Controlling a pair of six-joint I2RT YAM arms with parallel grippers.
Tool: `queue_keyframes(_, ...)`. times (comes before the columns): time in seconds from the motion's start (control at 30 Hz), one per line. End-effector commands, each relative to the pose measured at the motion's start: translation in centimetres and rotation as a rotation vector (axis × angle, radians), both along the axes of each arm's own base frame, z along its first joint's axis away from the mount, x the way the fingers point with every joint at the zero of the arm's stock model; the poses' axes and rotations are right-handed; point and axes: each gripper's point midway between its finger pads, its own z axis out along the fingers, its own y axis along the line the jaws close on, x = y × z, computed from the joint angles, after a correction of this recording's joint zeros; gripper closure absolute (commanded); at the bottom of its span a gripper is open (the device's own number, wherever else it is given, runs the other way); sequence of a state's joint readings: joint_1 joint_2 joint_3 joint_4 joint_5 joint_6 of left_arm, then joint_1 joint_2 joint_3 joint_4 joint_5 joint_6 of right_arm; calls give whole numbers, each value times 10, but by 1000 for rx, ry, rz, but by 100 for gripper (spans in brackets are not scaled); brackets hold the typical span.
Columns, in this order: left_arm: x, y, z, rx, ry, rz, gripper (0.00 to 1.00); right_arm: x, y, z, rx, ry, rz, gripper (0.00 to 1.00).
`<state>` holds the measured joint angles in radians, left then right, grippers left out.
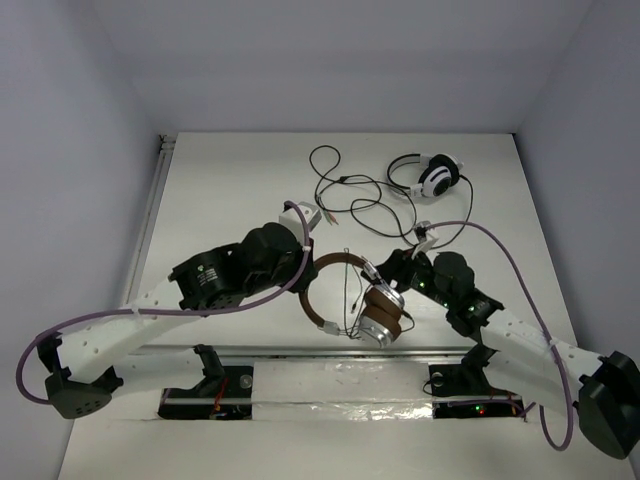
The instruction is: Wrap the headphones
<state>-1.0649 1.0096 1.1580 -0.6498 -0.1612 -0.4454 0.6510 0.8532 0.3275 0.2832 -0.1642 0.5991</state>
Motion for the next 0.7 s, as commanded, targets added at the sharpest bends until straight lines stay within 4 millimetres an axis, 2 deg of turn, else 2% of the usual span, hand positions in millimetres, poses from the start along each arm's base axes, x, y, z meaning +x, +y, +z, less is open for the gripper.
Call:
queue_keyframes(0.0,-1,-7,30,-70,-27,-29,100,-3,21,42,125,-140,115,29)
queue_keyframes(0.1,-2,-8,33,-68,-25,-41,100,-3,31,35,130,-123,159,28)
queue_keyframes(0.3,-2,-10,42,-66,-35,-51,100,12,45,14,122,-51,160,29)
queue_keyframes(0.4,-1,-10,44,-61,-43,-54,100,10,51,14,152,-41,187,37)
queue_keyframes(0.43,-1,-10,43,-56,-41,-55,100,7,52,13,163,-35,200,41)
queue_keyframes(0.47,0,-10,43,-53,-42,-56,100,7,54,17,183,-43,204,57)
queue_keyframes(0.53,0,-11,40,-45,-37,-62,100,9,56,22,199,-48,207,71)
queue_keyframes(0.57,-1,-12,40,-49,-36,-67,100,10,57,28,217,-59,205,86)
queue_keyframes(0.6,-1,-13,40,-47,-36,-71,100,12,57,33,228,-65,197,96)
queue_keyframes(0.63,-1,-13,40,-48,-35,-70,100,17,53,43,244,-88,158,100)
queue_keyframes(0.67,1,-11,40,-45,-36,-61,100,21,50,48,254,-90,125,100)
